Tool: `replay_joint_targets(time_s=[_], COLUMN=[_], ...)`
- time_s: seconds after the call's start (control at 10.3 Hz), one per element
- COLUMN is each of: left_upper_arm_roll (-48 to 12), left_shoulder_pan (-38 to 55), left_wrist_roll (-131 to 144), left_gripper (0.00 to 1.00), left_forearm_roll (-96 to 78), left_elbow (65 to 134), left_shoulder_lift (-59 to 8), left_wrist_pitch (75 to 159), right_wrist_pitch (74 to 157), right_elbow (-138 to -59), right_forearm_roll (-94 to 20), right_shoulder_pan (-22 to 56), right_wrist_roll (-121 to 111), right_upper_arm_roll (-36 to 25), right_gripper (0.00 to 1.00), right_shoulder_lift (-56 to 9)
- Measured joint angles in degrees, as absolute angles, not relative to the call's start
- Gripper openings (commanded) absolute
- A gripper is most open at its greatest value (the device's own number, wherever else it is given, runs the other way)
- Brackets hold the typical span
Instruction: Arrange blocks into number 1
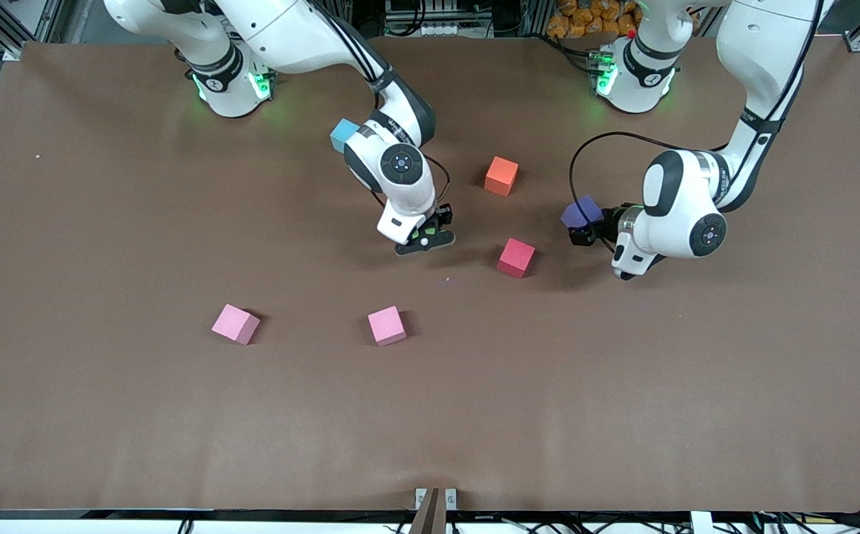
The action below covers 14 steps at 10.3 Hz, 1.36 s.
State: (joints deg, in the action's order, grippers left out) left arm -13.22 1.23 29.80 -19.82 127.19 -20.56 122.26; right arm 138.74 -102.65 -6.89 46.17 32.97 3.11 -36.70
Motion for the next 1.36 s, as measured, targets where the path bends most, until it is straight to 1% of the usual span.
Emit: replay_joint_targets(time_s=[0.39,0.49,0.58,0.68,0.88,1.07,1.27,1.36], left_upper_arm_roll=[-13.22,-13.27,-13.49,-13.75,-14.17,-15.13,-15.64,-15.69], left_shoulder_pan=[1.22,1.21,1.21,1.21,1.1,0.36,0.04,-0.02], left_wrist_roll=[29.8,29.8,29.8,29.8,29.8,29.8,29.8,29.8], left_gripper=[1.0,0.79,0.67,0.63,0.61,0.6,0.6,0.6], left_forearm_roll=[-19.94,-19.94,-19.94,-19.94,-19.95,-19.95,-19.95,-19.95], left_elbow=[127.22,127.24,127.25,127.27,127.24,127.19,126.48,125.67], left_shoulder_lift=[-21.14,-21.19,-21.22,-21.26,-21.25,-21.27,-20.66,-19.19], left_wrist_pitch=[122.26,122.26,122.26,122.26,122.26,122.26,122.56,122.75], right_wrist_pitch=[137.16,134.7,131.98,130.33,130.03,132.1,138.22,141.03], right_elbow=[-102.75,-102.89,-103.14,-103.49,-104.63,-105.96,-109.8,-112.43], right_forearm_roll=[-6.89,-6.89,-6.89,-6.91,-6.92,-6.95,-6.95,-6.95], right_shoulder_pan=[47.23,47.45,47.89,48.56,50.28,51.08,51.11,51.11], right_wrist_roll=[39.66,41.32,43.41,45.83,51.7,58.87,62.58,62.67], right_upper_arm_roll=[3.8,3.85,3.91,4.06,5.42,7.54,9.61,9.9], right_gripper=[0.0,0.0,0.0,0.0,0.0,0.0,0.0,0.0], right_shoulder_lift=[-34.85,-33.36,-31.68,-30.47,-29.86,-29.84,-29.33,-28.67])
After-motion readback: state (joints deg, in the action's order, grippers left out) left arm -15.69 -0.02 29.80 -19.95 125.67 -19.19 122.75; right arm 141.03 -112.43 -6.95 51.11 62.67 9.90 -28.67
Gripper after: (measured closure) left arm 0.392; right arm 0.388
